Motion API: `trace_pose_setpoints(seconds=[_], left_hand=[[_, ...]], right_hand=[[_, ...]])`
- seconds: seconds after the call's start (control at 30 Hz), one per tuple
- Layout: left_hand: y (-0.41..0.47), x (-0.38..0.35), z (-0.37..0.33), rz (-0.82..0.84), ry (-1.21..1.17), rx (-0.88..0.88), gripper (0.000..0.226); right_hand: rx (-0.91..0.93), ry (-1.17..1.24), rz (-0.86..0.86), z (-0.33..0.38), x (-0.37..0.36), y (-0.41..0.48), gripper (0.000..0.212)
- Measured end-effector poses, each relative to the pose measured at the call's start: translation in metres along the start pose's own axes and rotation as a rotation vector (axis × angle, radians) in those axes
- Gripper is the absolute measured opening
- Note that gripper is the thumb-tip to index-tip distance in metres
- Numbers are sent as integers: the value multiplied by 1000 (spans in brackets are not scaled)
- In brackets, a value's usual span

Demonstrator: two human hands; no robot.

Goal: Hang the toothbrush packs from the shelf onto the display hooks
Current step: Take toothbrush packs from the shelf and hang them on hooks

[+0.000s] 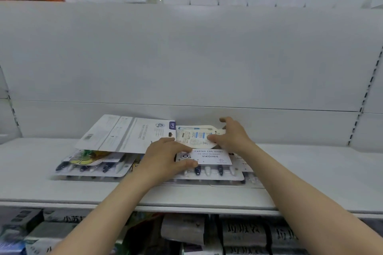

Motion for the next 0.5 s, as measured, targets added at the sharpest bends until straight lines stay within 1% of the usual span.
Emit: trace_pose_setpoints(seconds=[0.07, 0.13, 0.2, 0.27, 0.33, 0.43, 0.5], left_hand=[[-1, 1, 0, -15, -17, 0, 57], [-1, 1, -1, -27, -32, -3, 57], [-2, 2, -1, -29, -64, 11, 59], [-3, 2, 0, -13, -90, 29, 70], [-4, 2, 1, -7, -108, 37, 83], [-2, 6, -2, -43, -193, 63, 82], [-1, 16, -12, -131, -299, 84, 85]], right_hand=[[2, 40, -48, -1, 3, 4, 80], [-7, 117, -65, -4, 7, 5, 71], [-10, 211, -54, -5, 12, 4, 49], [14, 277, -66, -5, 21, 2, 31], [49, 336, -143, -5, 35, 0, 26], [75, 477, -240, -7, 62, -8, 21], [108, 571, -262, -6, 81, -19, 15]])
Point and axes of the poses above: each hand's wrist, its own y-axis towards the middle knuckle, its own x-axis out of the back of the hand, z = x × y, the point moved 7 cm from there along y, towards the middle knuckle, and after that the axes turned 1 degree about -x, right-handed, at the moved point
